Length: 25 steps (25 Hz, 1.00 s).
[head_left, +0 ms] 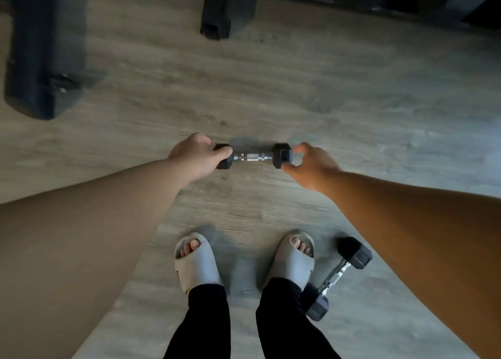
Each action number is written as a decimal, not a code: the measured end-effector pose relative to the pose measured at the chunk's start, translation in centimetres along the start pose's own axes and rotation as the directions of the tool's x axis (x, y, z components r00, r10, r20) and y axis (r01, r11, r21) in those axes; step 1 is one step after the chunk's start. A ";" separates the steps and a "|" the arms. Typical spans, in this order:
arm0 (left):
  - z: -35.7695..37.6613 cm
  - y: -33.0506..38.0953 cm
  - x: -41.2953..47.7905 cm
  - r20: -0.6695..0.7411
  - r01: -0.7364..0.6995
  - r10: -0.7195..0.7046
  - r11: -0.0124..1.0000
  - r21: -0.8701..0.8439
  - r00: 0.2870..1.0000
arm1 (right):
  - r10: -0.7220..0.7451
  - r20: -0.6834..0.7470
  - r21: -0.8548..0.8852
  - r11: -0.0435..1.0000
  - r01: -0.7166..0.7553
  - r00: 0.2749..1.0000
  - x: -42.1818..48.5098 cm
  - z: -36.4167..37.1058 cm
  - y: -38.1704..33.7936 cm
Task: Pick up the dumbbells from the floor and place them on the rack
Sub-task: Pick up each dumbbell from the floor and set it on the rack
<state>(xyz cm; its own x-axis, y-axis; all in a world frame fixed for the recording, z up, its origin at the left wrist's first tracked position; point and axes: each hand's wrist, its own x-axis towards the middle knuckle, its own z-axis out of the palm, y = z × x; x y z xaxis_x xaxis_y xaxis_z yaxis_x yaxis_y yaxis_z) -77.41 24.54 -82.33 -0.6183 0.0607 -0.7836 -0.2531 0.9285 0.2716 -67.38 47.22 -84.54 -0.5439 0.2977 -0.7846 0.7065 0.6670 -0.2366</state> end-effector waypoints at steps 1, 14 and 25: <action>1.5 -0.7 1.7 -0.007 0.025 -0.025 0.998 -0.054 1.000 | 0.006 -0.007 0.028 1.000 -0.006 1.000 1.9 1.5 0.6; 10.8 -5.5 16.4 0.049 0.140 -0.133 0.880 -0.454 0.990 | 0.064 -0.063 0.244 0.969 -0.046 0.996 15.6 8.1 2.9; 1.2 -0.3 4.8 -0.148 -0.090 0.068 0.984 -0.151 0.987 | 0.248 -0.067 0.536 0.826 -0.174 0.967 2.3 4.2 0.9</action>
<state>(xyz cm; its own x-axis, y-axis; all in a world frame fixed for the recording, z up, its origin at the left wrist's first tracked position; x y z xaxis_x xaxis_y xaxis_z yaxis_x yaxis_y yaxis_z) -79.37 25.00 -86.81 -0.7374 0.0686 -0.6720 -0.3059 0.8531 0.4227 -66.12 45.66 -88.94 -0.3813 0.4990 -0.7782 0.9211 0.1332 -0.3659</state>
